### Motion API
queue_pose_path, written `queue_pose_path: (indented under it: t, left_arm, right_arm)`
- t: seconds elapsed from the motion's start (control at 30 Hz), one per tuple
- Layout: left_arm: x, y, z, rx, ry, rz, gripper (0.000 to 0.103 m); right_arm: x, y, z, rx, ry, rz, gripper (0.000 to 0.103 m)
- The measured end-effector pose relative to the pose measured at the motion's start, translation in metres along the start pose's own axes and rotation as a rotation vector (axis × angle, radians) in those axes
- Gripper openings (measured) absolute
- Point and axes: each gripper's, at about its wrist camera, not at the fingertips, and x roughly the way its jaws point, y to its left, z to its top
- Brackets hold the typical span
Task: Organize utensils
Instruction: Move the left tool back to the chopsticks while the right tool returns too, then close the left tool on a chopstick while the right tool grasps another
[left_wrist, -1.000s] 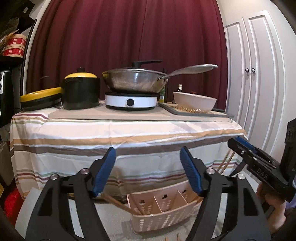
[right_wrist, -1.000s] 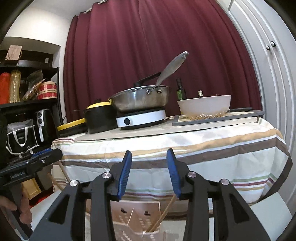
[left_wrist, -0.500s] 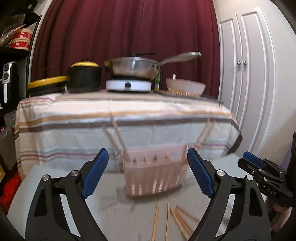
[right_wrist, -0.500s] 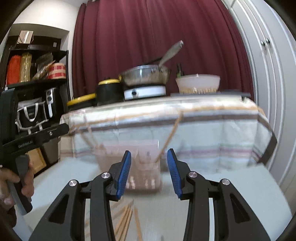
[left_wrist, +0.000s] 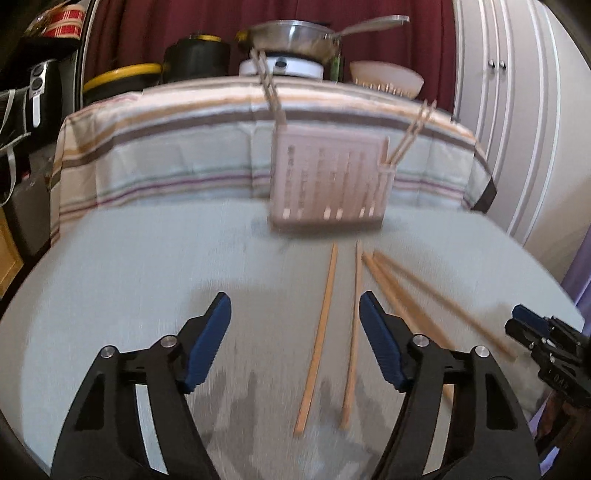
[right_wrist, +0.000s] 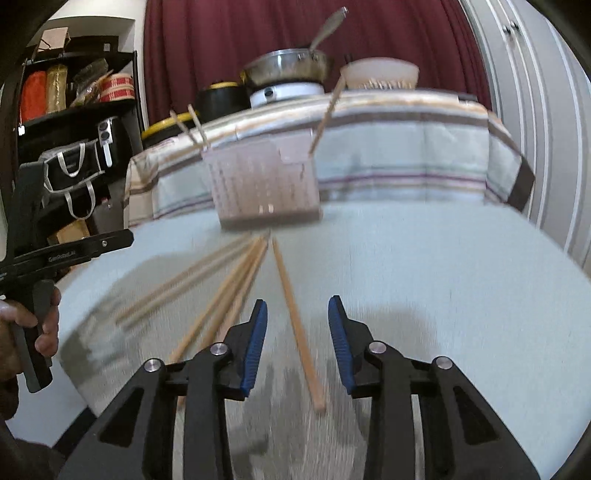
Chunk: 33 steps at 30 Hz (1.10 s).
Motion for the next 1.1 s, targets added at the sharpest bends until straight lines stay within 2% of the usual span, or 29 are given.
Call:
queue_pose_path:
  t: [0.03,0.23,0.37,0.4,0.67,0.8,0.83,0.9,1.03,1.1]
  left_arm:
    - [0.002,0.0,-0.008,0.004,0.02,0.003,0.063]
    - [0.007,0.007,-0.034,-0.017,0.064,0.016,0.059]
    - [0.009,0.01,-0.041,-0.03,0.078,0.016,0.055]
    - [0.008,0.011,-0.043,-0.029,0.076,0.017,0.054]
    - [0.009,0.01,-0.05,-0.024,0.083,0.006,0.047]
    - [0.008,0.006,-0.053,-0.005,0.082,-0.001,0.038]
    - [0.007,0.004,-0.054,0.005,0.079,-0.001,0.031]
    - [0.006,0.001,-0.057,0.018,0.073,0.004,0.028]
    - [0.004,-0.001,-0.061,0.035,0.05,0.019,0.013]
    - [0.003,-0.002,-0.061,0.037,0.045,0.017,0.011]
  right_arm:
    - [0.0,0.0,-0.006,0.006,0.01,-0.001,0.031]
    - [0.004,0.0,-0.019,0.006,0.033,-0.005,0.026]
    - [0.006,-0.001,-0.023,0.006,0.037,-0.013,0.018]
    - [0.006,0.0,-0.023,0.006,0.037,-0.015,0.012]
    - [0.004,0.0,-0.025,0.001,0.034,-0.018,0.009]
    - [0.004,0.001,-0.025,-0.002,0.03,-0.022,0.009]
    - [0.004,0.001,-0.026,-0.001,0.028,-0.021,0.009]
    - [0.004,0.001,-0.026,0.001,0.024,-0.021,0.009]
    - [0.003,0.001,-0.027,0.004,0.016,-0.019,0.009]
    - [0.003,0.002,-0.028,0.004,0.012,-0.018,0.008]
